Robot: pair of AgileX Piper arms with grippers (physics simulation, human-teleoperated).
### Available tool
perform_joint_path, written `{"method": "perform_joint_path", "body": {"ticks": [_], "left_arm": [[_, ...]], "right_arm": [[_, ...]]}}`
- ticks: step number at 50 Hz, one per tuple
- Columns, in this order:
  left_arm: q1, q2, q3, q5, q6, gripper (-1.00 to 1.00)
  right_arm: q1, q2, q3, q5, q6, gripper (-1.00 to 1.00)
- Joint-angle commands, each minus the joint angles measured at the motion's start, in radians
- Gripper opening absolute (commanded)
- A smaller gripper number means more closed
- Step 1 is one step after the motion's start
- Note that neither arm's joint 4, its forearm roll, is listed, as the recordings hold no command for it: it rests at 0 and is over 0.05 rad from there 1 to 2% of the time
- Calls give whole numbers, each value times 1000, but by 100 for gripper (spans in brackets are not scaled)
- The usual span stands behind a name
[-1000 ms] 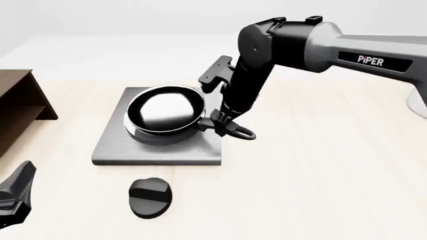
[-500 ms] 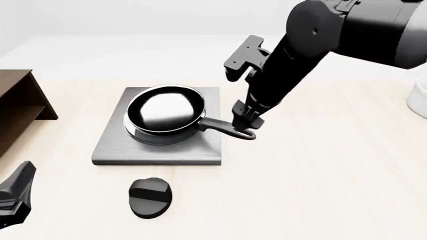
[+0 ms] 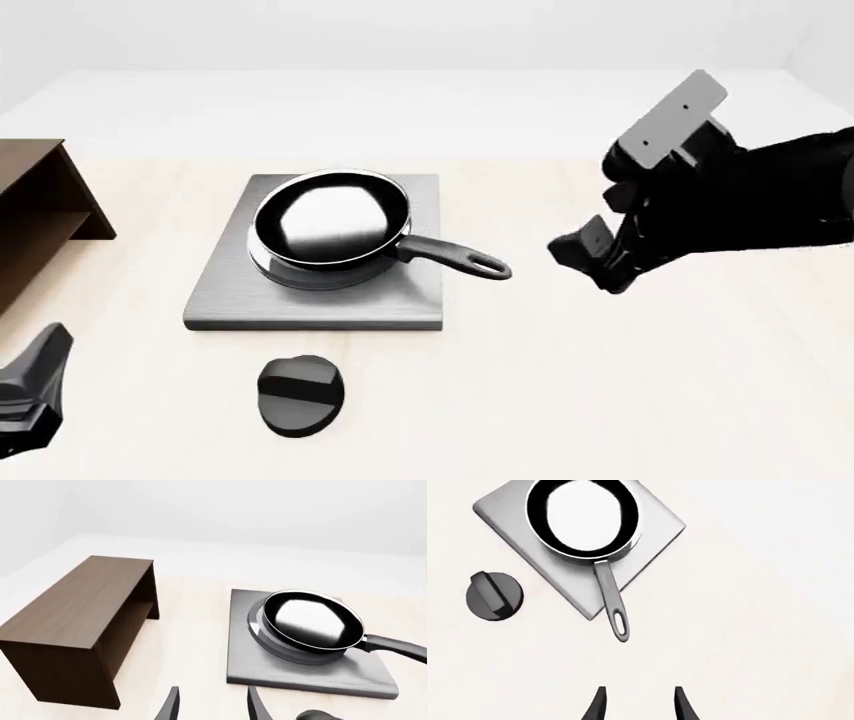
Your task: Turn on the stove and put the frying pan on it.
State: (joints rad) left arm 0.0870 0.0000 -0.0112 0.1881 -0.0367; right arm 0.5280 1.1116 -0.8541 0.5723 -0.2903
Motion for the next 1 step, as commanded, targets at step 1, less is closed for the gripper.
{"method": "perform_joint_path", "body": {"ticks": [1], "left_arm": [[-2,0,3,11,-5,100]], "right_arm": [[-80,-264,211,-162,140,100]]}}
